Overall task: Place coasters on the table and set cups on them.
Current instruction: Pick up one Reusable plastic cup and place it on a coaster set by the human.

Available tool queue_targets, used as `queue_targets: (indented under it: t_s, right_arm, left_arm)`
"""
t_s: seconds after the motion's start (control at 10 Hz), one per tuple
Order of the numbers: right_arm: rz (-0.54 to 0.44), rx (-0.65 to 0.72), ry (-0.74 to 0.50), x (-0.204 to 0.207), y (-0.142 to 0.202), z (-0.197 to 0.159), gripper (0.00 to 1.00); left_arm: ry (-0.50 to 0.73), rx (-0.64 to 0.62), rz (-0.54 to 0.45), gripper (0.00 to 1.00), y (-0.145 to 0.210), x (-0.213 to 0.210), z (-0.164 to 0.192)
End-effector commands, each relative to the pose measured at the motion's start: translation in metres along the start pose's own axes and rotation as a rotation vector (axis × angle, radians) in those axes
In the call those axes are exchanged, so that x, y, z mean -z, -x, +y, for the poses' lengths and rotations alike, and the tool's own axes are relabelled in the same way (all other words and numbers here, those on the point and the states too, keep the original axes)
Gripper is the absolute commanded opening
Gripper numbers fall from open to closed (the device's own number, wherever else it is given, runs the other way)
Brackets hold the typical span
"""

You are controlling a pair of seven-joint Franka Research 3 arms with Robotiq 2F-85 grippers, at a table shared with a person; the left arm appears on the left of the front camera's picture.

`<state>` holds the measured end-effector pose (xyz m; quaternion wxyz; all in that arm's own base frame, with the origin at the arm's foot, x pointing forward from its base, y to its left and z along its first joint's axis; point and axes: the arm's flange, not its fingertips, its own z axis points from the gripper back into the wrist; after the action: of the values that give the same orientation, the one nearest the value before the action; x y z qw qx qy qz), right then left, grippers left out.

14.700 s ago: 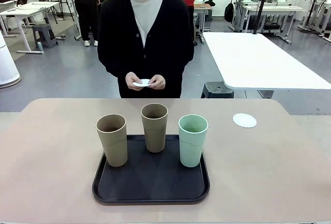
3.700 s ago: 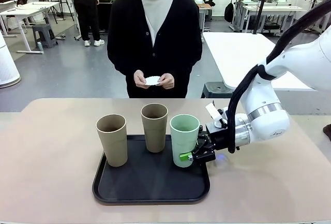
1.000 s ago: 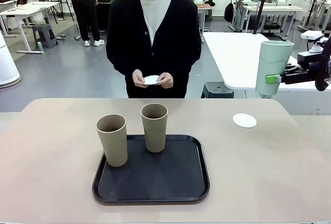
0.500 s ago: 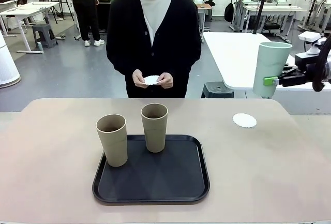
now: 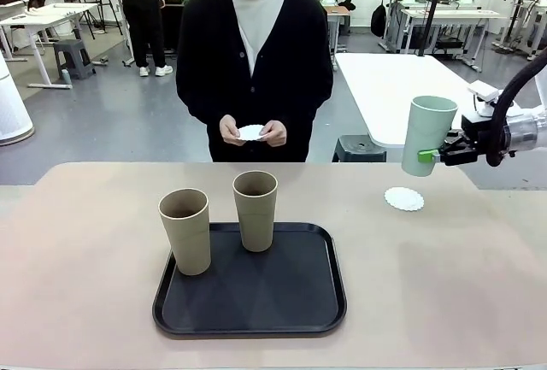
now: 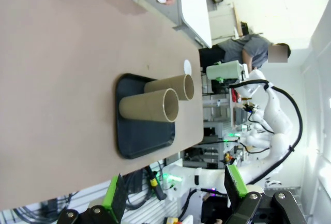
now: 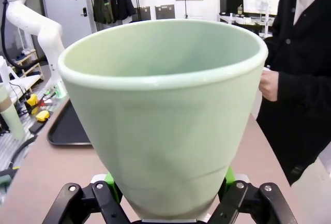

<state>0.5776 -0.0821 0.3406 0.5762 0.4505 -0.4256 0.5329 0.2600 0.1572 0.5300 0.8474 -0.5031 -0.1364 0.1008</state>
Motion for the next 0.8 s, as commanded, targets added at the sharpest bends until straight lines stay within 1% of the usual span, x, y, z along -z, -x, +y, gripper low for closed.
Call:
queue_targets:
  t_s: [0.0, 0.2, 0.7]
  right_arm:
    - [-0.029, -0.032, 0.009, -0.009, 0.009, -0.03, 0.81]
    - [-0.024, -0.004, 0.021, -0.01, 0.027, -0.044, 0.81]
    - [-0.026, 0.08, -0.033, 0.004, 0.06, -0.061, 0.81]
  left_arm:
    - [0.015, 0.009, 0.0, 1.0, 0.0, -0.002, -0.001]
    - [0.015, 0.009, 0.0, 1.0, 0.0, -0.002, -0.001]
    - [0.015, 0.009, 0.0, 1.0, 0.0, -0.002, -0.001]
